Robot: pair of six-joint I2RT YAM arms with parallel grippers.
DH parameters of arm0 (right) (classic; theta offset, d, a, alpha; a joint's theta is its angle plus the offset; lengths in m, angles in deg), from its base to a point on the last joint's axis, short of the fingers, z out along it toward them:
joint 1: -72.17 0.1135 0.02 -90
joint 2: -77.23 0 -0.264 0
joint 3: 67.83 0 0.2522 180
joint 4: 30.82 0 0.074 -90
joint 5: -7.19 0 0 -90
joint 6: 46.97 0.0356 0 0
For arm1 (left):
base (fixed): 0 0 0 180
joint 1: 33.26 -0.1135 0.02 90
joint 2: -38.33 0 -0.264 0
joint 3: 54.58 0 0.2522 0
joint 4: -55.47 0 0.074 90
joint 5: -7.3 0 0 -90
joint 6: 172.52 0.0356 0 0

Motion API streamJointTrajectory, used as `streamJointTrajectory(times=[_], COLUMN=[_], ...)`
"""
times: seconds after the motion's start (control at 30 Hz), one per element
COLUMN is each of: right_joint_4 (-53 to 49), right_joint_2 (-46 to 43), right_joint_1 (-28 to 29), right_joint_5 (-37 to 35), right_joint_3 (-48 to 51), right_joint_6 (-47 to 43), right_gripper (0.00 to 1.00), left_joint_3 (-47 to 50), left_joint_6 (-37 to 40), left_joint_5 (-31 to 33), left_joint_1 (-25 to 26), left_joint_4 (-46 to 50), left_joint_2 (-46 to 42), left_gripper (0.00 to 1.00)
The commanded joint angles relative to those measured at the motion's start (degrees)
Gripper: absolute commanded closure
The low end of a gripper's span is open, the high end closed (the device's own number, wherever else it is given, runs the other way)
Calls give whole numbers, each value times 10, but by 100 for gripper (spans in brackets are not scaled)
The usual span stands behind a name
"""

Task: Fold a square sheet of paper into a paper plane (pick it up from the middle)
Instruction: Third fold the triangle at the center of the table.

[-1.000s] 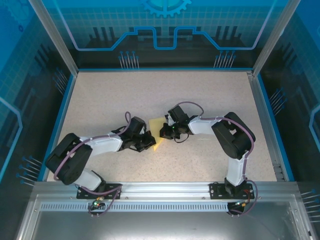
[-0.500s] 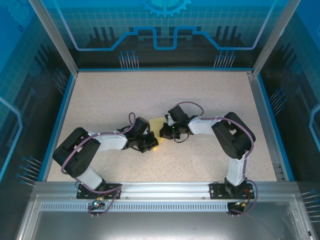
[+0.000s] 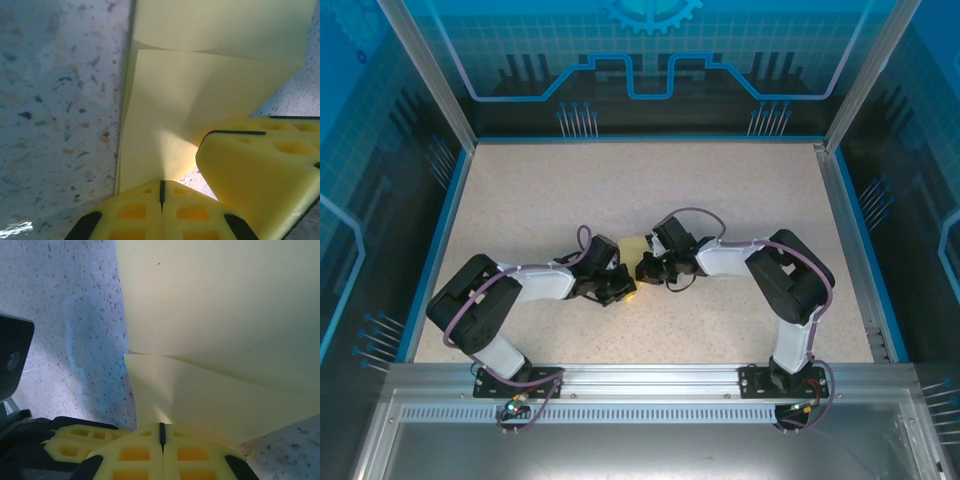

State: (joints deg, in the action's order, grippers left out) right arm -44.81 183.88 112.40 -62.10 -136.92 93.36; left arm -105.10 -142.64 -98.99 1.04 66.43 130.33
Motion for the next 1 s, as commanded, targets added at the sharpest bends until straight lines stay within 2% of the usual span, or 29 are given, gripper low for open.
streamJointTrajectory(times=[0.0, 0.43, 0.97], right_joint_4=[9, -26, -84], right_joint_2=[10, 27, 39], right_joint_1=[14, -12, -97], right_joint_5=[7, -21, -59], right_joint_3=[11, 19, -52], right_joint_6=[16, 4, -70], right_gripper=[100, 100, 100], left_joint_3=[14, 27, 28], left_joint_6=[-7, -9, 8], left_joint_5=[18, 35, 25], left_joint_1=[3, 2, 3], left_joint_4=[21, 47, 86], left_joint_2=[13, -6, -2], left_gripper=[100, 100, 100])
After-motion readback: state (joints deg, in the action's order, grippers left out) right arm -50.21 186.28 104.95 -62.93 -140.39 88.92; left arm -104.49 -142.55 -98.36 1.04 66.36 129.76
